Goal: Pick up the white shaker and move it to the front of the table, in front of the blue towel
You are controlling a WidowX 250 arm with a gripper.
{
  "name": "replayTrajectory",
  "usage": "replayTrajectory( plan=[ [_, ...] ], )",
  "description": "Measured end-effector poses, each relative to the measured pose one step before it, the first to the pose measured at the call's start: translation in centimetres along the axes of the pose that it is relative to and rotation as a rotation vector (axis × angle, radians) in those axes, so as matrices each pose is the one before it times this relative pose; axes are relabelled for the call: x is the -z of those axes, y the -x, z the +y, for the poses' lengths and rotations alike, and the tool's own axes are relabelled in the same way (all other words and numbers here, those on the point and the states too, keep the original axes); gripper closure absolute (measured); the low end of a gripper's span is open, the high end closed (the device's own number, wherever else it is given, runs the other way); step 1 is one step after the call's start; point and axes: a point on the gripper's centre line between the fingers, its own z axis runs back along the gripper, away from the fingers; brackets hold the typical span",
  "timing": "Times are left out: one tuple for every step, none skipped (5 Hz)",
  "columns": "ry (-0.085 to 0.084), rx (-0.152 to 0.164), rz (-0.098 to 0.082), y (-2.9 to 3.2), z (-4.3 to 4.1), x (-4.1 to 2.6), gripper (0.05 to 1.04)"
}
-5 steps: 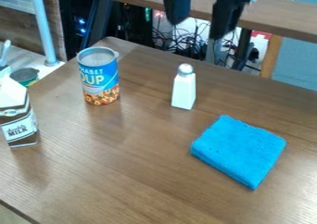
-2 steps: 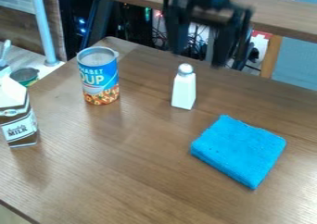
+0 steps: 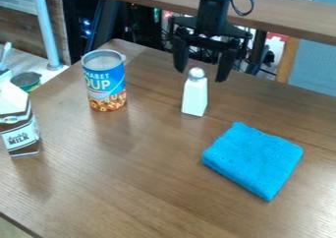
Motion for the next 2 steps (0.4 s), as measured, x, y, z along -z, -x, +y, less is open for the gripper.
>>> replayTrajectory(
  plan=[
    [-0.0072, -0.0049, -0.0090, -1.507, -0.314, 1.782, 0.083],
    [-0.0325, 0.0596, -0.0314, -1.359, 0.005, 1.274, 0.083]
  ],
)
